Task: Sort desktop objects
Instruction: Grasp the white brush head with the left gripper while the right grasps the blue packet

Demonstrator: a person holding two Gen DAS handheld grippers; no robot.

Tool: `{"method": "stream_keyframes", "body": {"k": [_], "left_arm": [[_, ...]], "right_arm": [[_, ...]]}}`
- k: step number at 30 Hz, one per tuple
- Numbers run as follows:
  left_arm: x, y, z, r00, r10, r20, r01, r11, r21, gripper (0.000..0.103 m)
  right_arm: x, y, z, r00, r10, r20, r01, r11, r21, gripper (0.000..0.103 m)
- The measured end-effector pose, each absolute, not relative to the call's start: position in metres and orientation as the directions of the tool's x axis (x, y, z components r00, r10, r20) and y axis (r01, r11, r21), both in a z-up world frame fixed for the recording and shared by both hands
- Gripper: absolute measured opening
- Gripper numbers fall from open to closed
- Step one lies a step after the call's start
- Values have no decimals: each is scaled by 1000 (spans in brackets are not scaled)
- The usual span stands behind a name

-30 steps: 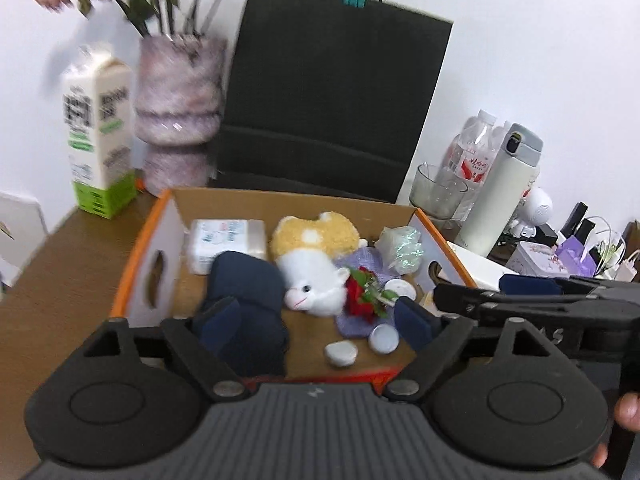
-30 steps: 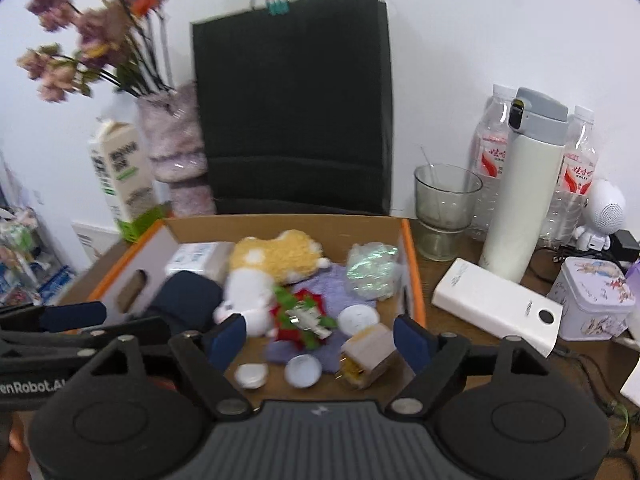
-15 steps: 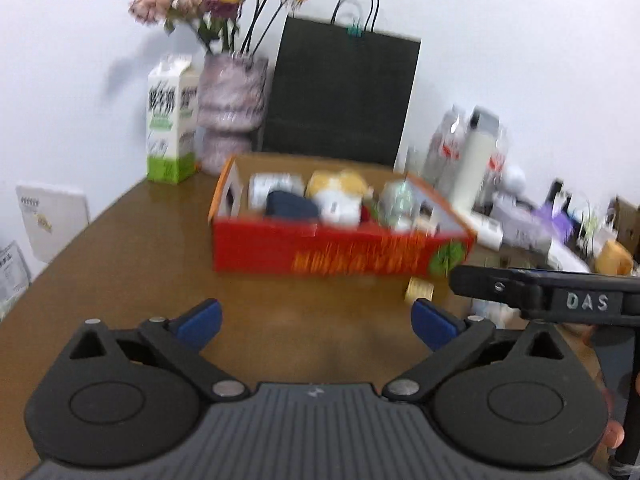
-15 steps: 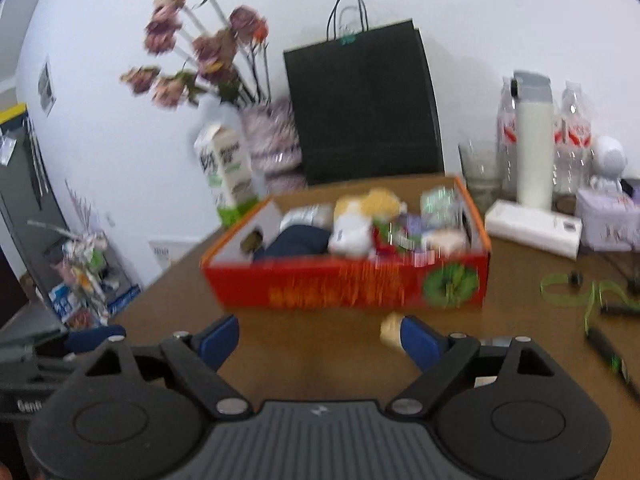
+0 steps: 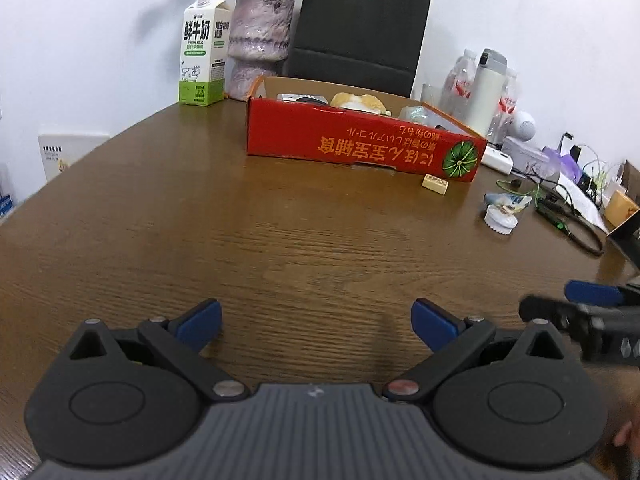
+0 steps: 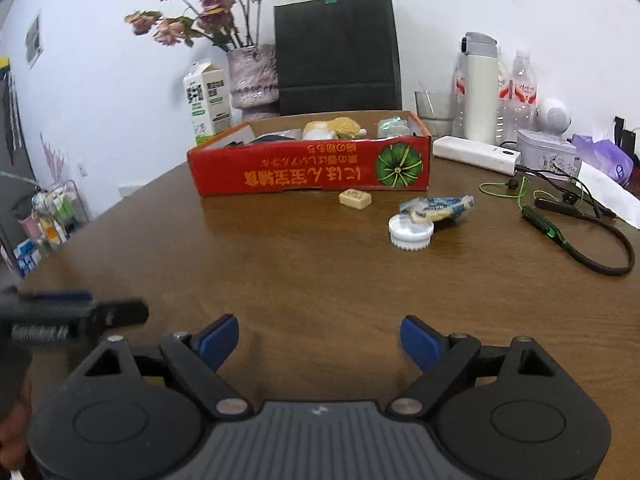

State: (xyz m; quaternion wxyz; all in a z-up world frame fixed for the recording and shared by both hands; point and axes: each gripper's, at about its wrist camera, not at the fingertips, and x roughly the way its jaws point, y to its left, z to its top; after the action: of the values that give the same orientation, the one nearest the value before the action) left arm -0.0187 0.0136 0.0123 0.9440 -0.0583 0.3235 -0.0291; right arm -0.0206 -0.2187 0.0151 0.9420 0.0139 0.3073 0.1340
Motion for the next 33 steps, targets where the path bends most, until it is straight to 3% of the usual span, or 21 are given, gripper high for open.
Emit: {"method": "stream_keyframes", "body": {"k": [14, 21, 25, 31, 32, 33], "left_arm": [[-19, 7, 12, 778, -90, -622, 30, 994, -107, 103], [-1, -24, 18, 784, -186, -592, 149, 983, -112, 103], [20, -57, 17, 782, -259, -567, 251, 963, -94, 103], [85, -116, 15, 719, -402, -567, 417, 902, -110, 103], [95, -124, 14, 711, -416, -566, 430, 895, -118, 103], [108, -132, 12, 706, -417, -572, 430, 895, -122, 103]], "right_arm": [[-26, -218, 18, 787, 254, -562, -254, 964, 81, 91], [5, -250, 24, 821, 164, -547, -175, 984, 33, 90], [57, -282, 28, 799, 176, -575, -115, 983, 141, 88], [141, -322, 22, 748, 269, -606, -39, 930, 365, 73], [153, -325, 19, 733, 296, -613, -42, 918, 394, 64], [162, -326, 16, 725, 318, -611, -46, 907, 418, 46]]}}
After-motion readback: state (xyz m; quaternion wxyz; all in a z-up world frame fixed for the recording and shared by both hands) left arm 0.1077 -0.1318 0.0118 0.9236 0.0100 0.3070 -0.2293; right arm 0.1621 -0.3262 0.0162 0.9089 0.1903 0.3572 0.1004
